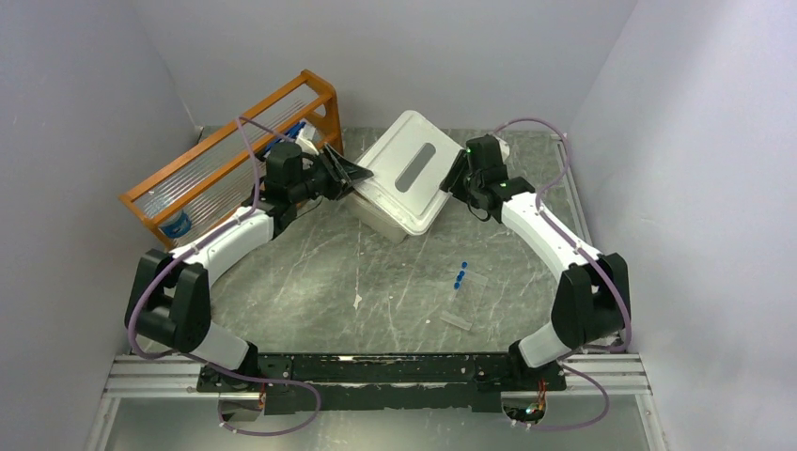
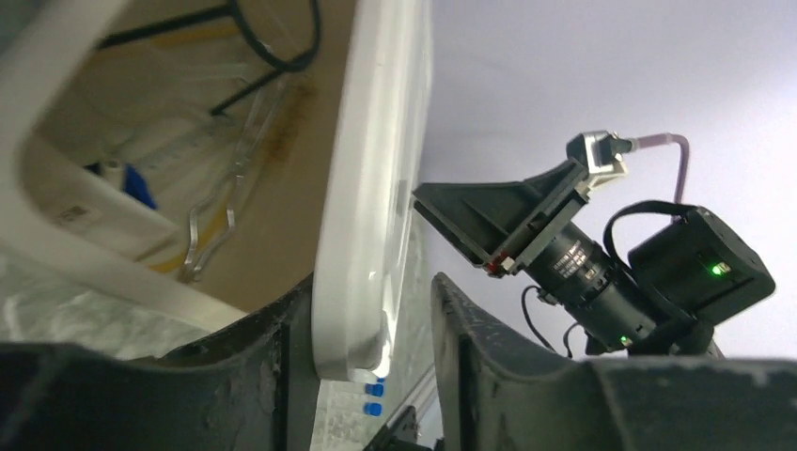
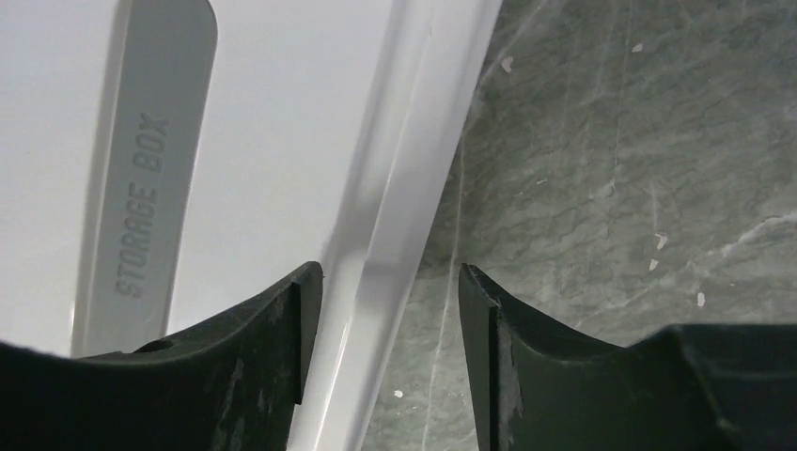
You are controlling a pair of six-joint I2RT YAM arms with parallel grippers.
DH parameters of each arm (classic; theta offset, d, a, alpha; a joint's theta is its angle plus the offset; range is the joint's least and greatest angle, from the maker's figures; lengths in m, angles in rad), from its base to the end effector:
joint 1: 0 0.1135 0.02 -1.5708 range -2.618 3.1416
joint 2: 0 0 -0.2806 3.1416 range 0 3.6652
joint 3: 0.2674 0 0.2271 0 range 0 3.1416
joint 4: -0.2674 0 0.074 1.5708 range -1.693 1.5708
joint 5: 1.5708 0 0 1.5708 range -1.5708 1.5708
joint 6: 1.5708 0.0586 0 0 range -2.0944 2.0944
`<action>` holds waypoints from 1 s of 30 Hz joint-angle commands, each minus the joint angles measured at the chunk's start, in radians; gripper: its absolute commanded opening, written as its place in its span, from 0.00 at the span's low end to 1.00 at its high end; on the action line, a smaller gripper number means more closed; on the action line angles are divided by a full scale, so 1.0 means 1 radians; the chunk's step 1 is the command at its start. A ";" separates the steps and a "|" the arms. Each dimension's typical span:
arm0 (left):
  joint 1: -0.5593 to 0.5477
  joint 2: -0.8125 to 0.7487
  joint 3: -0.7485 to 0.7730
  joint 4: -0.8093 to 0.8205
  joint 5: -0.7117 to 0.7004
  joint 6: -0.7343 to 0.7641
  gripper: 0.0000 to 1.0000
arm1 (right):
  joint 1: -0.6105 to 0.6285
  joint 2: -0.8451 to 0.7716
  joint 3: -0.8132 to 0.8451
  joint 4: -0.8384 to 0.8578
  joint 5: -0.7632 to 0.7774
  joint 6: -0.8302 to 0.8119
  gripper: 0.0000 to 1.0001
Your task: Organize the chemistry lab equipment
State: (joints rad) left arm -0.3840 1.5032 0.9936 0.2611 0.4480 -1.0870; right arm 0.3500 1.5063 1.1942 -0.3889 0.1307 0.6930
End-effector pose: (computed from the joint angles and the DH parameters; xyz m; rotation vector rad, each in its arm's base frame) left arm 0.3098 -0.1526 0.3078 -0.3587 2.0162 -1.3932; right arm 0.3124 0.1059 0.2982 0.4606 2.2501 0.4010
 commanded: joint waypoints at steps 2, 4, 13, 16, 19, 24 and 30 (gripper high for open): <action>0.020 -0.072 0.038 -0.150 -0.169 0.083 0.54 | 0.009 0.067 0.029 0.045 -0.033 -0.010 0.59; 0.020 -0.077 0.064 -0.199 -0.202 0.118 0.57 | 0.010 0.083 0.029 0.053 -0.049 0.002 0.59; 0.020 -0.123 0.099 -0.376 -0.392 0.243 0.66 | 0.008 0.037 -0.040 0.148 -0.126 0.127 0.50; 0.020 -0.126 0.114 -0.415 -0.440 0.285 0.68 | 0.010 0.018 -0.057 0.156 -0.125 0.140 0.49; 0.020 -0.119 0.128 -0.432 -0.437 0.330 0.70 | 0.009 0.010 -0.054 0.140 -0.117 0.137 0.48; 0.020 -0.096 0.122 -0.426 -0.383 0.362 0.78 | 0.009 0.007 -0.030 0.113 -0.122 0.121 0.49; 0.020 -0.073 0.104 -0.393 -0.347 0.365 0.82 | 0.009 -0.028 -0.020 0.103 -0.125 0.105 0.55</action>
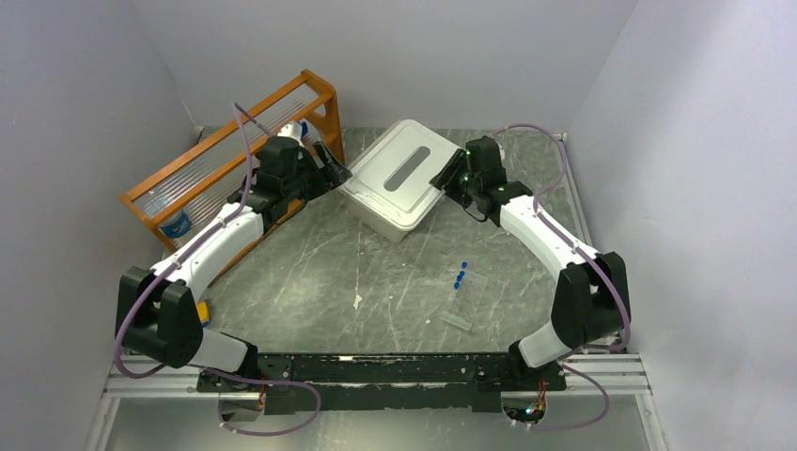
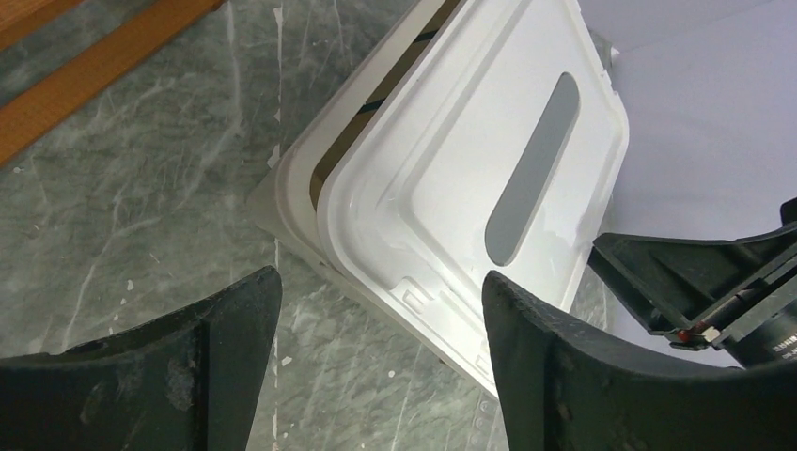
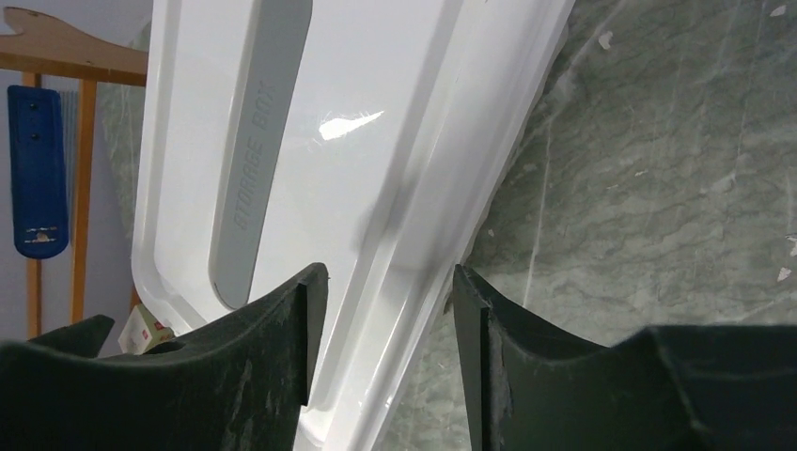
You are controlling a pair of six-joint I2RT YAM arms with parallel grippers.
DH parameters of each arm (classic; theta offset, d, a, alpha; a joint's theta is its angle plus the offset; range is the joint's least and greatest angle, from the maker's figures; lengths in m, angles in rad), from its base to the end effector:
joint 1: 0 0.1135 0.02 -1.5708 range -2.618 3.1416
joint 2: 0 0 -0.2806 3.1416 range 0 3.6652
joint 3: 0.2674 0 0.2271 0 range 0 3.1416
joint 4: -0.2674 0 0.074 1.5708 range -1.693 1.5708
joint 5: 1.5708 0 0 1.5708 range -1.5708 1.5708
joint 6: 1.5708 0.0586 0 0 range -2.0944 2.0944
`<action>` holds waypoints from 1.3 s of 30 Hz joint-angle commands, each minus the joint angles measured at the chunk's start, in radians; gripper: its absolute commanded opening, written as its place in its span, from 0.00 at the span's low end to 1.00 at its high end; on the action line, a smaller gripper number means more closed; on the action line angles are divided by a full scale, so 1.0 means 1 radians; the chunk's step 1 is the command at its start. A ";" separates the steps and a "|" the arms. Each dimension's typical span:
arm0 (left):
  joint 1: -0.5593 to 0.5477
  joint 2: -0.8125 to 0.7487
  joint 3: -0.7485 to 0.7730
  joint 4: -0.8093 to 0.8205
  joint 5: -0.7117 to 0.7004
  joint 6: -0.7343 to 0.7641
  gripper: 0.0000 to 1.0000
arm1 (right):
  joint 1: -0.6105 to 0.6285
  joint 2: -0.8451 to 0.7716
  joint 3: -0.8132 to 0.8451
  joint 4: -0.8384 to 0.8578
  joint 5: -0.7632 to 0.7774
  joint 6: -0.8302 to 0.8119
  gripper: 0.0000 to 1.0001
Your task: Organize the chemistry lab equipment
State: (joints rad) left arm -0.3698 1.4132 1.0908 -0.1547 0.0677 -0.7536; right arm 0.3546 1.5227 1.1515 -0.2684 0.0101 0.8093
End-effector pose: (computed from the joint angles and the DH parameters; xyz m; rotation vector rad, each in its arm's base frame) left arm 0.2973 -0.1195 0.3173 -0.3640 2.1046 -0.7536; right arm 0.3179 0.1171 0.2911 0.5205 2.2243 0.6212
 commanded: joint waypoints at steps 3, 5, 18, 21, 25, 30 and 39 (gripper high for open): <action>0.006 0.026 0.005 0.028 0.029 0.035 0.79 | 0.005 -0.069 0.017 -0.034 0.031 -0.019 0.56; 0.005 0.029 -0.006 0.053 0.039 0.046 0.73 | 0.003 -0.088 -0.002 -0.035 0.052 -0.024 0.55; -0.001 0.097 -0.001 0.044 0.029 0.093 0.76 | 0.005 -0.038 -0.080 0.045 0.001 -0.027 0.50; -0.001 0.112 0.000 0.051 0.032 0.093 0.75 | 0.005 -0.015 -0.073 0.067 -0.018 -0.024 0.50; -0.001 0.124 0.006 0.055 0.023 0.105 0.74 | 0.005 -0.003 -0.038 0.075 -0.081 0.011 0.50; -0.001 0.131 0.007 0.059 0.009 0.108 0.71 | 0.007 -0.006 -0.019 0.093 -0.107 0.031 0.41; -0.001 0.152 0.006 0.042 -0.017 0.084 0.67 | 0.006 0.013 -0.003 0.105 -0.130 0.021 0.34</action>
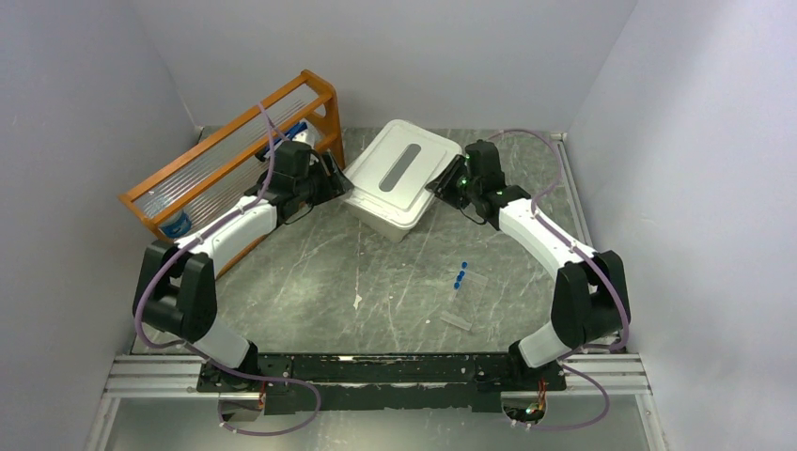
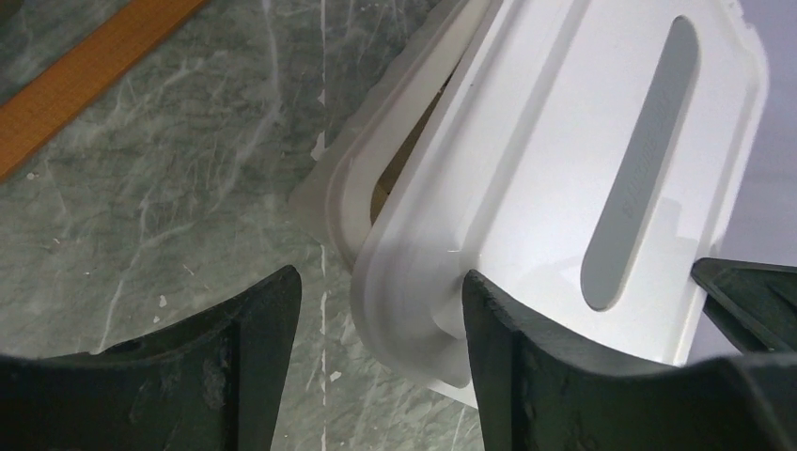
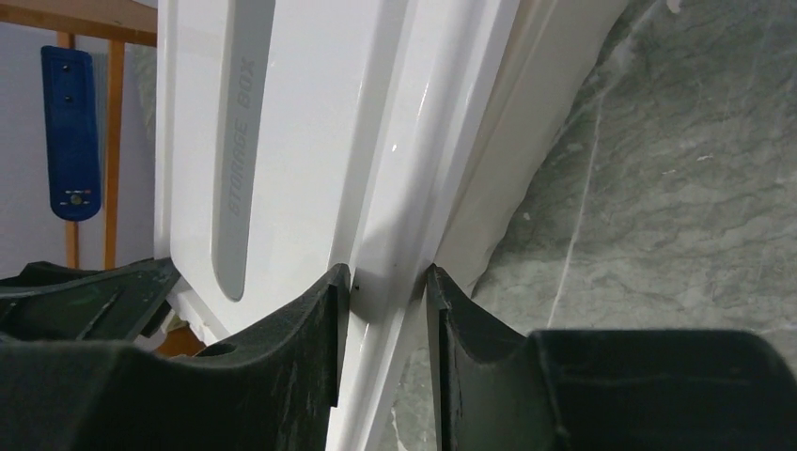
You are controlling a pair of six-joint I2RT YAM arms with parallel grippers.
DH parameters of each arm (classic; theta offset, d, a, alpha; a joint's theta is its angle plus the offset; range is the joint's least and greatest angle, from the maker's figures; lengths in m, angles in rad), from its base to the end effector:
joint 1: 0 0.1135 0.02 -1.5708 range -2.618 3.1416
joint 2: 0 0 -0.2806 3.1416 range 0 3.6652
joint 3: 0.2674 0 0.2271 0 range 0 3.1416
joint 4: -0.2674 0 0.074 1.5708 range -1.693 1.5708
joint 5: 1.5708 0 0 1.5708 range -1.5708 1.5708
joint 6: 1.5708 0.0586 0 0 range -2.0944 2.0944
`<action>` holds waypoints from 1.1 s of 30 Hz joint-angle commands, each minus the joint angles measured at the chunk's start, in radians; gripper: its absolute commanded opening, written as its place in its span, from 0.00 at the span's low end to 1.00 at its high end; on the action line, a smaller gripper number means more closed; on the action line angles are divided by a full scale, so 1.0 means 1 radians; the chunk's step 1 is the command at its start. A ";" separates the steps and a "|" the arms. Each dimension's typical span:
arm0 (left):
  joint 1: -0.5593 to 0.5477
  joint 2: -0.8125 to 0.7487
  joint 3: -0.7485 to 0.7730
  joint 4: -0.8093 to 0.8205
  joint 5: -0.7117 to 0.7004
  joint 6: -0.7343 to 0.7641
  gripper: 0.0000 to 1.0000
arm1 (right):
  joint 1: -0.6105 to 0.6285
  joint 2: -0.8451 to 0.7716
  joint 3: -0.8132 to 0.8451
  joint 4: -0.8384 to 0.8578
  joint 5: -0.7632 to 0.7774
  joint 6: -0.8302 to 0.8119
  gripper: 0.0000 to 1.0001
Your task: Organize the chemistry lab equipment
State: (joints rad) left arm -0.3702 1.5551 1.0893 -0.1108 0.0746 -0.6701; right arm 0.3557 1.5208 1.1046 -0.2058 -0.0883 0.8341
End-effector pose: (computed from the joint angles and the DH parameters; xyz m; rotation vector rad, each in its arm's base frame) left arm 0.3240 -0.1304 0.2771 -0.2878 2.2067 -0.6720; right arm 0.3152 0.1226 0.2830 0.4933 2.2424 0.7446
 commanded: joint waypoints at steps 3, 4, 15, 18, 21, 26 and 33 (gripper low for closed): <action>-0.001 0.011 0.018 -0.009 -0.051 0.012 0.67 | 0.005 0.023 0.046 0.040 -0.032 0.012 0.34; -0.001 0.016 0.023 -0.009 -0.056 0.017 0.67 | 0.005 0.022 0.043 0.042 -0.026 0.021 0.33; -0.004 -0.002 0.042 0.020 0.004 0.040 0.74 | 0.031 0.007 -0.007 0.020 0.154 0.218 0.18; -0.006 -0.026 0.045 0.008 -0.008 0.042 0.77 | 0.042 -0.001 -0.031 0.033 0.171 0.267 0.17; -0.006 -0.048 0.044 0.002 -0.017 0.044 0.79 | 0.053 -0.007 -0.034 0.020 0.191 0.311 0.16; -0.007 -0.071 0.034 0.014 -0.024 0.050 0.80 | 0.076 -0.035 -0.055 0.013 0.249 0.372 0.16; -0.007 -0.067 0.007 0.055 0.001 0.040 0.72 | 0.078 -0.041 -0.058 0.032 0.239 0.386 0.30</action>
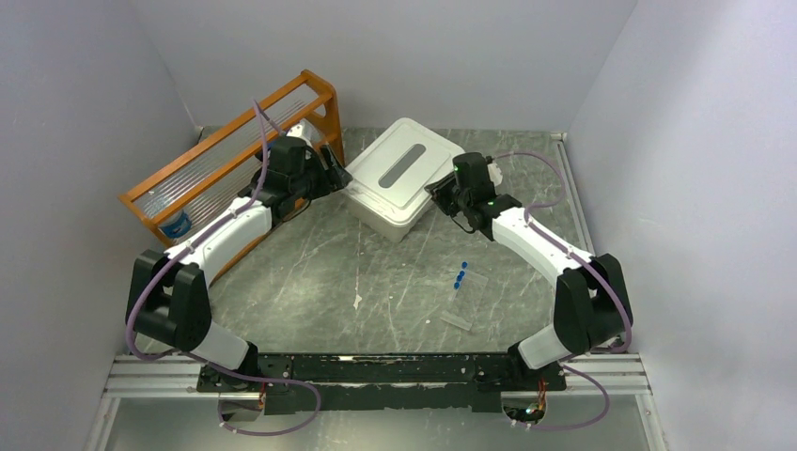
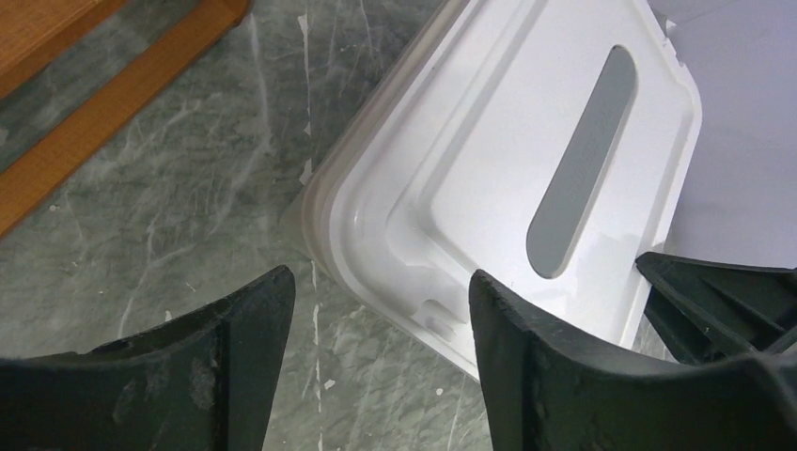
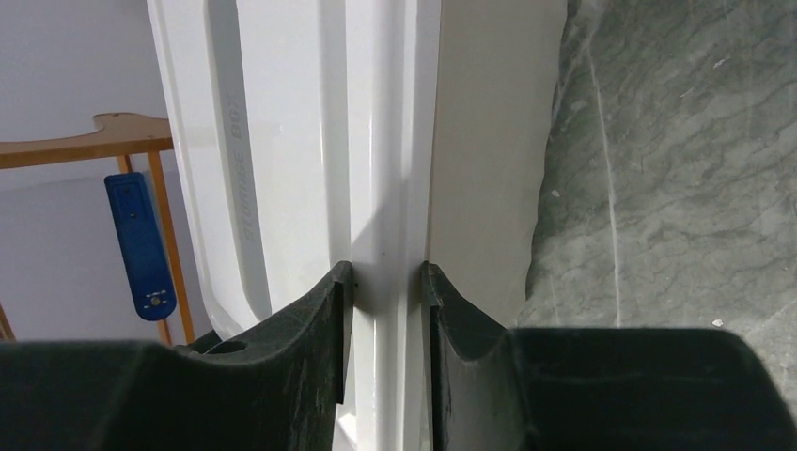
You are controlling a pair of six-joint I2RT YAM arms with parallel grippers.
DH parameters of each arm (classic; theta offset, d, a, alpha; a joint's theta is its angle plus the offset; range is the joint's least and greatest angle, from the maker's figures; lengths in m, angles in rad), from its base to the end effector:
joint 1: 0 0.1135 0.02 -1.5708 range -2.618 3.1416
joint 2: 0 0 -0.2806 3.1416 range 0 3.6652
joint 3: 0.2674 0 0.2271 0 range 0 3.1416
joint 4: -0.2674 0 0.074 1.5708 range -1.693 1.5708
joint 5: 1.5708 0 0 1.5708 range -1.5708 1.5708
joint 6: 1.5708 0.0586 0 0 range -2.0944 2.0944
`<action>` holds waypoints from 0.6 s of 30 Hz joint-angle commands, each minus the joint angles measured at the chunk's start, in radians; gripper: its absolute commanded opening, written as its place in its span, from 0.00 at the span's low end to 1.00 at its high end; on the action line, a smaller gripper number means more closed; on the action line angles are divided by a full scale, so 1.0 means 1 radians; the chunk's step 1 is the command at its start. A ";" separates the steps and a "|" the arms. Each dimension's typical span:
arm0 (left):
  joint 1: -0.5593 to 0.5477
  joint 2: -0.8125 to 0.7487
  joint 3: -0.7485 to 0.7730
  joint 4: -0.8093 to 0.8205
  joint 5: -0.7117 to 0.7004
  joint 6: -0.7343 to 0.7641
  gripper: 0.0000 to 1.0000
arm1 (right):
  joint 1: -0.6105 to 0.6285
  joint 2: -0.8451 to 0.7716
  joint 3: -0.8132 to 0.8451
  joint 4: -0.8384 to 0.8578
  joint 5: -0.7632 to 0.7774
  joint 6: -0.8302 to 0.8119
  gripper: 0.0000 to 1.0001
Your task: Organize the chemistry lab equipment
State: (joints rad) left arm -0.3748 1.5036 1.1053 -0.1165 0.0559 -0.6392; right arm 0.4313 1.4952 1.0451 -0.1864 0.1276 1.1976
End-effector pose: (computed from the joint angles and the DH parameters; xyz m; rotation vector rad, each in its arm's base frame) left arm 0.3167 -0.1281 0.2986 -0.2493 2.1417 -0.6632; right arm 0.3014 0.1305 0.2735 0.9319 2.1131 0.7456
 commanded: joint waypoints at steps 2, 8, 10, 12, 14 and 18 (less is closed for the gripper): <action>-0.003 -0.001 -0.010 0.072 0.020 0.009 0.67 | 0.002 -0.004 0.021 0.011 0.001 0.006 0.38; -0.003 0.036 0.008 0.045 -0.006 0.023 0.57 | 0.000 0.028 0.028 0.096 -0.158 -0.052 0.42; -0.003 0.043 0.011 0.034 -0.021 0.028 0.56 | -0.001 0.037 0.036 0.099 -0.203 -0.082 0.42; -0.003 0.049 0.011 0.027 -0.039 0.033 0.56 | 0.000 0.044 0.046 0.076 -0.209 -0.101 0.43; -0.003 0.061 0.020 0.021 -0.050 0.044 0.55 | -0.005 0.042 0.049 0.054 -0.194 -0.121 0.44; -0.004 0.083 0.050 -0.011 -0.053 0.061 0.54 | -0.015 0.045 0.087 -0.027 -0.135 -0.197 0.50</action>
State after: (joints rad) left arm -0.3748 1.5646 1.1057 -0.1070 0.0368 -0.6144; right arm 0.4252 1.5295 1.0706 -0.1604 -0.0307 1.0889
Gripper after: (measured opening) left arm 0.542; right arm 0.470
